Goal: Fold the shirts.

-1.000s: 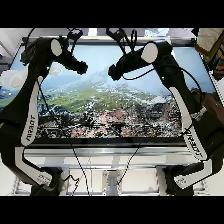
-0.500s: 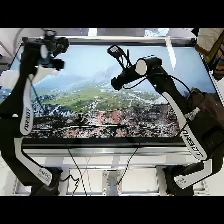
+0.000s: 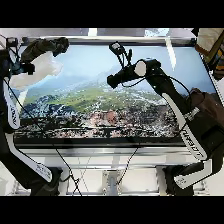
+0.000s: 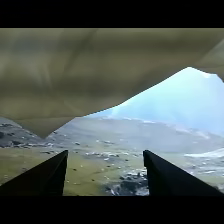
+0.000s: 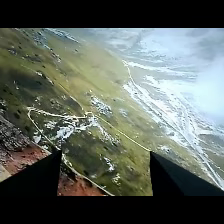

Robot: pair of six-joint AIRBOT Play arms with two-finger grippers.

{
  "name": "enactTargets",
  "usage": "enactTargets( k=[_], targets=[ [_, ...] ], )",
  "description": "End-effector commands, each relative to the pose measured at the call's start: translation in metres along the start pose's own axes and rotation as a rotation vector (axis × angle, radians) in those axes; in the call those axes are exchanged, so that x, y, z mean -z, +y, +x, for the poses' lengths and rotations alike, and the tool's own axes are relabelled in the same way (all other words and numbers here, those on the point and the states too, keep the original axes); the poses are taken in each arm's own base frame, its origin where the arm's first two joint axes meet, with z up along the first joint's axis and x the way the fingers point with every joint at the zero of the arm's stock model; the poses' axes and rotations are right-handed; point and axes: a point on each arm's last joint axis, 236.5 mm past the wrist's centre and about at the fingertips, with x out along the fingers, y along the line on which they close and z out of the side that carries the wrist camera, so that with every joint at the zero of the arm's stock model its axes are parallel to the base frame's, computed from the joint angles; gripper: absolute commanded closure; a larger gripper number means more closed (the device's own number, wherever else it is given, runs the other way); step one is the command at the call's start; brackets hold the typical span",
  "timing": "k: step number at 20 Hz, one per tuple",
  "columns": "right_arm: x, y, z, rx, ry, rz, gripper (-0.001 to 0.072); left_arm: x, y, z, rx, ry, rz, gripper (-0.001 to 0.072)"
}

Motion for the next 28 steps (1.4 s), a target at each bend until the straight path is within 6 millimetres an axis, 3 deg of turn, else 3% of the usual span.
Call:
enactTargets(
  k=[1,4,8,14,19,24,25,28],
  targets=[
    [-0.002,0.002,0.000,-0.006,-0.009,0.046,0.0091,0.014,0.020,0.034,-0.020,0.022,-0.020,0.0155],
    [-0.002,0.002,0.000,-0.006,-0.009,0.081,0.0091,0.025,0.029,0.058,-0.068,0.045,0.020,0.0155],
    [-0.001,0.002,0.000,-0.008,-0.003,0.126,0.0091,0.022,0.053,0.077,-0.158,0.008,0.088,0.0155],
    [0.002,0.003,0.000,-0.010,0.011,0.175,0.0092,0.050,0.084,0.115,-0.168,0.033,0.029,0.0155],
    [0.003,0.003,0.000,-0.011,0.012,0.178,0.0093,0.074,0.073,0.153,-0.123,0.060,0.001,0.0156],
    [0.002,0.003,0.000,-0.011,0.011,0.179,0.0094,0.076,0.057,0.171,-0.072,0.037,-0.042,0.0160],
    [0.002,0.003,0.000,-0.011,0.011,0.178,0.0094,0.077,0.057,0.172,-0.072,0.036,-0.041,0.0183],
    [0.002,0.003,0.000,-0.009,0.009,0.177,0.0094,0.078,0.054,0.173,-0.060,0.042,-0.054,0.0540]
  ],
)
